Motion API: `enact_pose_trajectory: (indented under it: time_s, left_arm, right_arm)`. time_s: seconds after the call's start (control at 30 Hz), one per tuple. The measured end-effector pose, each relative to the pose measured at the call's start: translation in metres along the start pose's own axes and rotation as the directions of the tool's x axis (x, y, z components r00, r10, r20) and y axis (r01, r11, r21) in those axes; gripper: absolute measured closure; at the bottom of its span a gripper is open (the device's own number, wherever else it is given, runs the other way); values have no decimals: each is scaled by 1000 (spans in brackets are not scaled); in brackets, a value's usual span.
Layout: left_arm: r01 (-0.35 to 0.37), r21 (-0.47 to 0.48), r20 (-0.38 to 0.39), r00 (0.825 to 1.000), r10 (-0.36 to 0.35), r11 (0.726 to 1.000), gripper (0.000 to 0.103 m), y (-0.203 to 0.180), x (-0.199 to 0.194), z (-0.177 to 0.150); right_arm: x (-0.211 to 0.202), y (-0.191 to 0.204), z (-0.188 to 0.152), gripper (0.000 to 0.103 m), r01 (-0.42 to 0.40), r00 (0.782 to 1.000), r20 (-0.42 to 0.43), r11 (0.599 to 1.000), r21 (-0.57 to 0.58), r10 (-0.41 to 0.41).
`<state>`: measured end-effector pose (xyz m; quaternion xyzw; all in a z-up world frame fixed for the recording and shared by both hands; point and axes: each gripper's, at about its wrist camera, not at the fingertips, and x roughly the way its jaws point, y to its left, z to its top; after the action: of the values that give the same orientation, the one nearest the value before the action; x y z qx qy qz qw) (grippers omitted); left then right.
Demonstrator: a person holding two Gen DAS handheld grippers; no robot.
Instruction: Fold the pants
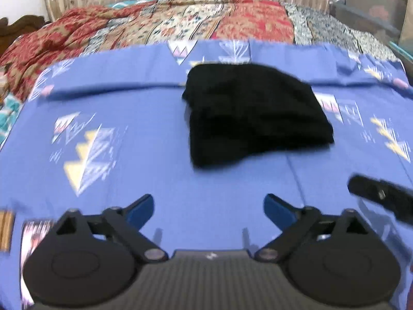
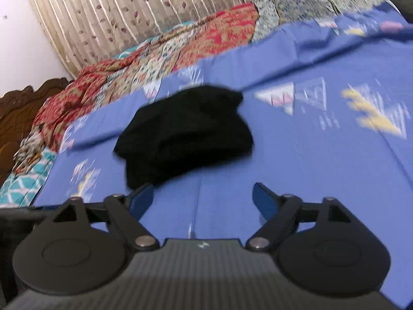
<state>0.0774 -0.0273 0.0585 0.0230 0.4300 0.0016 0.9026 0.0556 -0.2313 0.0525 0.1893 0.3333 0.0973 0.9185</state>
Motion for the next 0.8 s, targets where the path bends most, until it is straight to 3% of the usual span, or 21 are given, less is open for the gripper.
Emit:
enact_pose_trajectory:
  time_s: [0.17, 0.33, 0.47, 0.8]
  left_arm:
    - [2, -18, -50, 999, -3, 1000, 0, -3, -27, -37]
    - [-9, -33, -112, 994, 5, 999, 0, -2, -39, -66]
    - [-15, -24, -140, 990, 11, 1000, 0, -3, -43, -83]
    - [-2, 26, -168, 986, 6, 1000, 0, -18, -45, -101]
  right_arm:
    - [-36, 2, -41, 5, 12, 998, -55, 1000, 25, -11]
    - [-53, 9, -64, 5, 20, 994, -107, 999, 26, -17]
    - [-50, 8, -69, 5, 20, 986, -164, 999, 48, -12]
    - [-51, 0, -78, 5, 42, 981, -195, 994, 103, -22]
